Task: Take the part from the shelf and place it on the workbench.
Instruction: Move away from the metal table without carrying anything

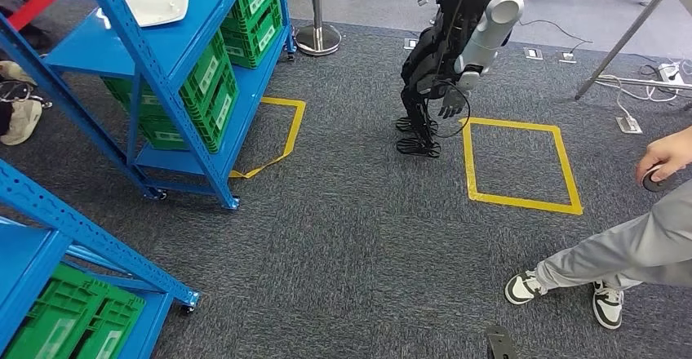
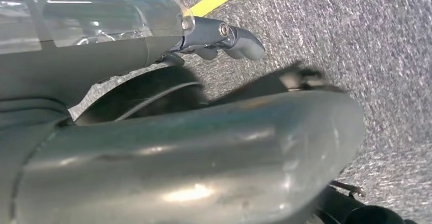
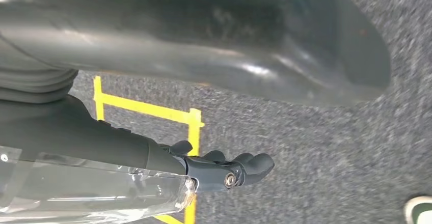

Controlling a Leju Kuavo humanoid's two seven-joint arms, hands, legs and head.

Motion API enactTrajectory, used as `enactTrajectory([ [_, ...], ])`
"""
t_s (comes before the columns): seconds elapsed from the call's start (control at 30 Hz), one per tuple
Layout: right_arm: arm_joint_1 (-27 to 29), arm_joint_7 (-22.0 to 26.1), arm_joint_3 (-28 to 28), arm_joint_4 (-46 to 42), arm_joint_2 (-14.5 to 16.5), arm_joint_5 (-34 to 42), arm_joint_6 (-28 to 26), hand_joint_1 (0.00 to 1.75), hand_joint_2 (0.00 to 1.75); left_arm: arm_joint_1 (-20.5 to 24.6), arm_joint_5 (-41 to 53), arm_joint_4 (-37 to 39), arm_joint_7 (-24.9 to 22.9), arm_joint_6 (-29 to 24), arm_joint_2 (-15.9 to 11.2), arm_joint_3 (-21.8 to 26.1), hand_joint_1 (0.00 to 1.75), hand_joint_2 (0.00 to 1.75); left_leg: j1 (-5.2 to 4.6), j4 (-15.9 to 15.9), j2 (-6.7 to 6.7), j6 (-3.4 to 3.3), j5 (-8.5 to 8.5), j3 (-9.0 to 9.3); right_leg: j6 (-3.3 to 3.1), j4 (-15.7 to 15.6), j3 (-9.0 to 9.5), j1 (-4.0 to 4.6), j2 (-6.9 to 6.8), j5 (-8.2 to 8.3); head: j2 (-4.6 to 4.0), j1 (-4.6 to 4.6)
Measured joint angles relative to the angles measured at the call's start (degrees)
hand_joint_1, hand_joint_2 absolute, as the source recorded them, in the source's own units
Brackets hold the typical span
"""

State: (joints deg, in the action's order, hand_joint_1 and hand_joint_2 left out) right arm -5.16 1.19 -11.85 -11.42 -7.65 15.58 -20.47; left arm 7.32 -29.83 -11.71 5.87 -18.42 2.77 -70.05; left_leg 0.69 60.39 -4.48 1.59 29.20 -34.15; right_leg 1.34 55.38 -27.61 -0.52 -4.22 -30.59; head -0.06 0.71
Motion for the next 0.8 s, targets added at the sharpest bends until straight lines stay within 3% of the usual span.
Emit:
enactTrajectory([
  [0.03, -0.11, 0.01, -0.03, -0.02, -0.01, -0.02, 0.08, 0.0, 0.0, 0.0, 0.0, -0.01, 0.01, -0.07, 0.03, 0.0, 0.0, 0.0, -0.22, -1.11, -0.63, -0.47, 0.06, 0.51, 0.33, 0.18, 0.04, 0.05, -0.35, -0.17, 0.0, 0.01],
  [0.07, -0.2, 0.01, -0.07, -0.03, -0.03, -0.02, 0.13, 0.0, 0.0, -0.01, -0.01, -0.01, 0.04, -0.16, 0.05, 0.0, 0.0, 0.0, -0.44, -1.14, -0.37, -1.09, 0.09, 0.44, 0.6, 0.21, 0.08, 0.07, -0.68, -0.24, -0.01, -0.05],
  [0.13, -0.29, 0.02, -0.2, -0.07, 0.01, -0.03, 0.24, 0.0, 0.0, -0.04, -0.02, -0.01, 0.13, -0.4, 0.04, 0.0, 0.0, 0.0, -0.53, -1.21, 0.81, -1.95, -0.08, 0.25, 1.08, 0.34, 0.19, -0.15, -0.94, -0.59, -0.01, -0.26],
  [0.17, -0.25, 0.05, -0.27, -0.07, 0.04, -0.03, 0.32, 0.0, 0.0, -0.02, -0.02, 0.0, 0.19, -0.49, 0.04, 0.0, 0.0, 0.0, -0.51, -1.27, 1.5, -2.31, -0.2, 0.2, 1.32, 1.21, -0.1, -0.3, -0.26, -1.46, 0.0, -0.38],
  [0.23, -0.02, 0.15, -0.4, -0.07, 0.05, -0.04, 0.46, 0.0, 0.0, 0.09, -0.02, 0.01, 0.29, -0.59, 0.07, 0.0, 0.0, 0.0, -0.49, -1.36, 2.9, -2.91, -0.44, 0.15, 1.57, 6.75, -2.34, -0.47, 2.1, -5.05, -0.01, -0.84],
  [0.3, 0.35, 0.21, -0.66, -0.03, 0.04, -0.03, 0.54, 0.0, 0.0, 0.14, -0.02, 0.01, 0.34, -0.54, 0.09, 0.0, 0.0, 0.0, -0.75, -1.35, 4.51, -3.3, -0.57, 0.09, 1.4, 15.04, -5.94, -0.41, 3.5, -8.69, -0.01, -1.47],
  [0.33, 0.47, 0.22, -0.79, -0.01, 0.06, -0.03, 0.58, 0.0, 0.0, 0.1, -0.02, 0.01, 0.34, -0.5, 0.08, 0.0, 0.0, 0.0, -0.91, -1.35, 5.38, -3.43, -0.63, 0.1, 1.21, 17.55, -7.15, -0.37, 3.72, -9.19, -0.01, -1.74],
  [0.37, 0.5, 0.23, -0.89, 0.01, 0.09, -0.04, 0.62, 0.0, 0.0, 0.06, -0.02, 0.02, 0.34, -0.45, 0.07, 0.0, 0.0, 0.0, -1.05, -1.34, 6.26, -3.5, -0.69, 0.12, 0.94, 17.93, -7.48, -0.31, 3.86, -8.49, -0.01, -1.95],
  [0.43, 0.39, 0.26, -1.01, 0.01, 0.14, -0.14, 0.74, 0.0, 0.0, 0.02, -0.01, 0.02, 0.34, -0.39, 0.05, 0.0, 0.0, 0.0, -1.26, -1.34, 8.0, -3.55, -0.81, 0.26, 0.16, 12.14, -5.31, -0.11, 4.74, -4.2, -0.01, -2.09],
  [0.5, 0.33, 0.3, -1.2, 0.01, 0.04, -0.23, 0.89, 0.0, 0.0, 0.09, 0.03, 0.01, 0.37, -0.44, 0.1, 0.0, 0.0, 0.0, -1.38, -1.25, 9.64, -3.32, -1.01, 0.19, -0.58, 4.7, -2.33, 0.07, 7.05, -0.85, -0.01, -2.03],
  [0.57, 0.17, 0.35, -1.34, 0.0, -0.13, -0.27, 1.16, 0.0, 0.0, 0.13, 0.11, 0.0, 0.47, -0.61, 0.2, 0.0, 0.0, 0.0, -1.27, -1.23, 10.96, -2.74, -1.38, -0.27, -0.83, 1.68, -1.17, 0.15, 8.21, -0.52, 0.0, -2.04],
  [0.6, 0.05, 0.38, -1.36, -0.01, -0.17, -0.25, 1.32, 0.0, 0.0, 0.08, 0.17, -0.01, 0.51, -0.7, 0.22, 0.0, 0.0, 0.0, -1.14, -1.31, 11.61, -2.35, -1.63, -0.54, -0.88, 1.18, -0.99, 0.18, 7.76, -0.48, 0.0, -2.08],
  [0.63, -0.11, 0.4, -1.38, -0.03, -0.21, -0.23, 1.48, 0.0, 0.0, -0.02, 0.23, 0.0, 0.54, -0.76, 0.23, 0.0, 0.0, 0.0, -1.09, -1.2, 11.22, -2.08, -1.63, -0.78, -1.0, 0.79, -0.87, 0.16, 7.11, -0.26, -0.01, -2.08],
  [0.7, -0.18, 0.46, -1.4, -0.06, -0.18, -0.16, 1.74, 0.0, 0.0, -0.13, 0.36, 0.01, 0.52, -0.86, 0.2, 0.0, 0.0, 0.0, -1.26, 0.81, 7.61, -1.58, 0.06, -1.85, -1.43, -0.15, -0.59, 0.13, 5.81, 0.42, -0.01, -1.61],
  [0.73, -0.1, 0.5, -1.41, -0.07, -0.17, -0.15, 1.83, 0.0, 0.0, -0.09, 0.43, 0.01, 0.52, -0.9, 0.2, 0.0, 0.0, 0.0, -1.26, 3.5, 5.41, -1.35, 1.92, -3.03, -1.57, -0.48, -0.52, 0.12, 5.09, 0.64, -0.01, -1.25],
  [0.77, 0.04, 0.54, -1.43, -0.06, -0.18, -0.14, 1.89, 0.0, 0.0, -0.03, 0.48, 0.0, 0.51, -0.92, 0.21, 0.0, 0.0, 0.0, -1.15, 6.98, 4.12, -0.99, 3.98, -4.59, -1.68, -0.6, -0.5, 0.19, 4.4, 0.7, -0.01, -0.91],
  [0.8, 0.17, 0.55, -1.44, -0.04, -0.2, -0.14, 1.93, 0.0, 0.0, 0.0, 0.52, -0.01, 0.51, -0.91, 0.22, 0.0, 0.0, 0.0, -0.87, 10.69, 3.97, -0.64, 5.74, -6.23, -1.71, -0.58, -0.52, 0.21, 3.58, 0.71, 0.0, -0.67],
])
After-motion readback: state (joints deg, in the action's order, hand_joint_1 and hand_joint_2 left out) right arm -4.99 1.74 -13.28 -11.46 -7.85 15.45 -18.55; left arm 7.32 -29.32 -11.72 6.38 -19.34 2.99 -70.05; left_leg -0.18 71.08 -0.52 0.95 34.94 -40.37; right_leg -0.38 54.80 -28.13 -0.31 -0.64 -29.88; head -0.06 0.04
